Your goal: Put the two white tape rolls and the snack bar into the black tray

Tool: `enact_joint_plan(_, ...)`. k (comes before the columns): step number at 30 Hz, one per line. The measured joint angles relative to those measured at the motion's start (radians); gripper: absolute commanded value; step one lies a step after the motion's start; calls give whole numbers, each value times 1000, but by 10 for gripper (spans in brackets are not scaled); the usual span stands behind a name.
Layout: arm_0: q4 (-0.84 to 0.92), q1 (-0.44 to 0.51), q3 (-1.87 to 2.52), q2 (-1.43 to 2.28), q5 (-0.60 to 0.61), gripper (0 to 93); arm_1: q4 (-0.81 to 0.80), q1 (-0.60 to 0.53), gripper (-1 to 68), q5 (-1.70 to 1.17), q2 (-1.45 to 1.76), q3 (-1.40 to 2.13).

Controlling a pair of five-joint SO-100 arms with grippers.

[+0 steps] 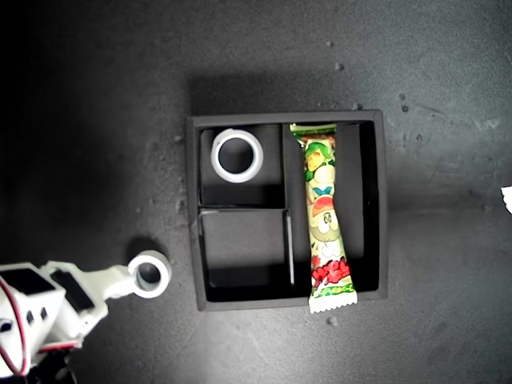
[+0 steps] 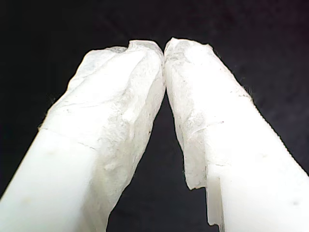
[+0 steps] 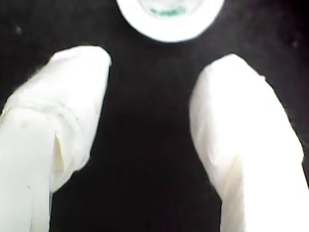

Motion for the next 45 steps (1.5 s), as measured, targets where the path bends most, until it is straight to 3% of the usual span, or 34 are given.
enact_joint_plan(4,-104,60,14,-72,-25,131,-94,-21,-5,117,397,420)
enact_joint_plan(10,-209,51,25,-183,-28,133,-189,-28,-5,198,695,761)
enact_joint_plan(24,-253,48,40,-268,-29,134,-357,-114,-5,199,735,917)
enact_joint_plan(35,-255,20,66,-290,-29,137,-403,-127,-5,199,735,933)
enact_joint_plan(41,-255,-11,48,-414,-28,9,-419,-138,-5,199,735,948)
enact_joint_plan(45,-239,-38,-37,-515,-31,0,-443,-140,-5,199,735,985)
